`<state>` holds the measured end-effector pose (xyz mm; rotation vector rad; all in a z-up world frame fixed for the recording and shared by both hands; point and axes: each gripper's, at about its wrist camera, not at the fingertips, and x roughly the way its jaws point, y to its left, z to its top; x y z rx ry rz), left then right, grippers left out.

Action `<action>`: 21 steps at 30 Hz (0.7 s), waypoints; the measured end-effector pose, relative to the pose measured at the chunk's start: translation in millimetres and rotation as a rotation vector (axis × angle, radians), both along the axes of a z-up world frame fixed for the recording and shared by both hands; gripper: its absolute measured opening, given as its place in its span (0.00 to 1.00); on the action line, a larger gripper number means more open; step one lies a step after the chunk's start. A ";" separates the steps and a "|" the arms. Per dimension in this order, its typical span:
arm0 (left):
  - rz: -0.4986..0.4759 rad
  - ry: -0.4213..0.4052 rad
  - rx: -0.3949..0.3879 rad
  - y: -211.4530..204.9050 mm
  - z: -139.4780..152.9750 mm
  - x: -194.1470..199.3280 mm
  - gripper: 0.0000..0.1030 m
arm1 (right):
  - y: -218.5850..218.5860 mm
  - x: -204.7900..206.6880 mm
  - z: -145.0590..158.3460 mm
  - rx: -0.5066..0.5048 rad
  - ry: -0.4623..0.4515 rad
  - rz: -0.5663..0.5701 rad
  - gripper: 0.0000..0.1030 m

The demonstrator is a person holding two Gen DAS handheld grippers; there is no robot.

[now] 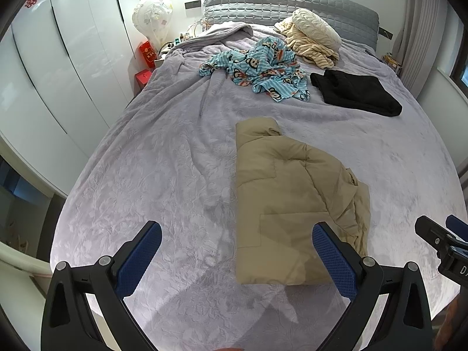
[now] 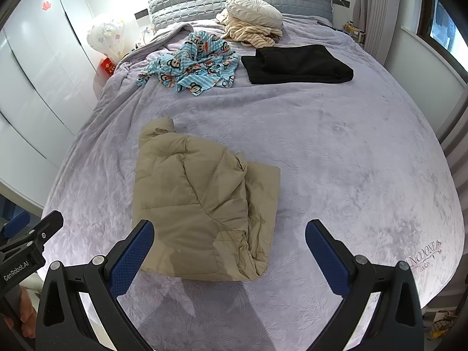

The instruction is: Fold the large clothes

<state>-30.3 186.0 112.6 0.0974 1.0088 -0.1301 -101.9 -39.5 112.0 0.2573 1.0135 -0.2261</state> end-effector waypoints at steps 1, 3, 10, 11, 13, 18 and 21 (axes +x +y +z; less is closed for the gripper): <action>0.000 -0.001 0.000 0.2 0.0 -0.2 1.00 | 0.3 0.2 0.1 0.000 0.001 0.000 1.00; -0.001 0.000 0.000 0.1 -0.1 0.5 1.00 | 0.2 -0.3 0.3 -0.002 0.001 0.002 1.00; 0.003 0.004 0.001 0.3 -0.5 -1.7 1.00 | 2.1 0.4 0.7 -0.002 0.001 0.000 1.00; 0.003 0.004 0.001 0.2 -0.5 -2.5 1.00 | 2.2 0.4 0.8 -0.002 0.001 -0.001 1.00; 0.004 0.003 0.001 0.2 -0.4 -2.1 1.00 | 2.0 0.4 1.2 -0.002 0.000 0.000 1.00; 0.004 0.004 0.002 0.1 -0.4 -1.4 1.00 | 1.1 0.7 1.4 -0.003 0.001 0.002 1.00; 0.004 0.004 0.001 0.3 -0.3 -0.9 1.00 | 0.1 0.9 1.8 -0.003 0.002 0.004 1.00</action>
